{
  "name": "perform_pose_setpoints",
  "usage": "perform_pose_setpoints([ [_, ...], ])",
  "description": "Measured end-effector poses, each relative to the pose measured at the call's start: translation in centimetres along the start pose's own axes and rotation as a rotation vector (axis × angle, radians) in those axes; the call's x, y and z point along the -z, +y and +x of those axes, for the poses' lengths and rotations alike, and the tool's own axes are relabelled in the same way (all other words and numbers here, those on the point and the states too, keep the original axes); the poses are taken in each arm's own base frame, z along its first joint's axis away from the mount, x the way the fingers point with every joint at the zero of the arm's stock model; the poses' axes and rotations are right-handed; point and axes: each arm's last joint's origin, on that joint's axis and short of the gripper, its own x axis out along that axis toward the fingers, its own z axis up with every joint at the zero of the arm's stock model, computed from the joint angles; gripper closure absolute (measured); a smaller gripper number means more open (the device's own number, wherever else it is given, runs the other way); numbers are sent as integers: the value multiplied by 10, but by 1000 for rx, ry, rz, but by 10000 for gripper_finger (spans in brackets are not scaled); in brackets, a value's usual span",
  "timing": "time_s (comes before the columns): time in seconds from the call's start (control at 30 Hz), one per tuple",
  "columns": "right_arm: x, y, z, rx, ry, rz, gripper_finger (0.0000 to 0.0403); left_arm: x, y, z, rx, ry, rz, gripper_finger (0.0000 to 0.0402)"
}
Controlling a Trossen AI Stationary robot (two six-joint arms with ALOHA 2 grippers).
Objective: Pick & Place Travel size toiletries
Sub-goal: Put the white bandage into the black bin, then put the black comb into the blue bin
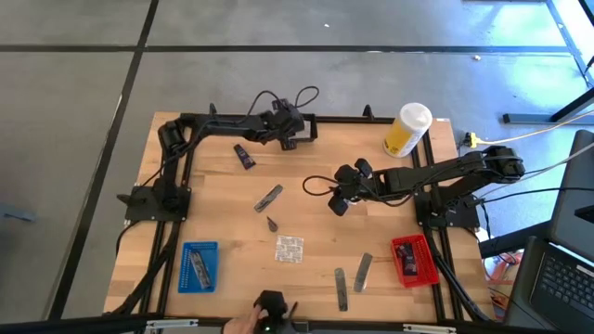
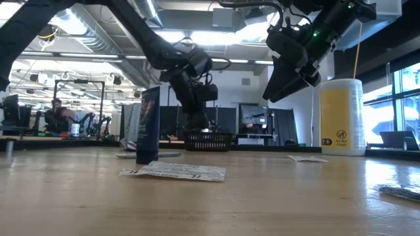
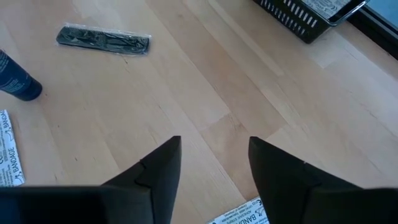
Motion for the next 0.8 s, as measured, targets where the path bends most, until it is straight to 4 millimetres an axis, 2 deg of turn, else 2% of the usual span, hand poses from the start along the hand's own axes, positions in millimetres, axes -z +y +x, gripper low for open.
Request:
perform_pose_setpoints([
  [0.17,0,0,0,-2,1,0,204,-3,-3,-3,-58,31,24,304],
  [0.47,0,0,0,-2,2,0,195,-1,-3,-3,-56,45,29,306],
  [0.8,0,0,0,-2,1,0,185,-6,11,-22,-21,-3,-24,306],
])
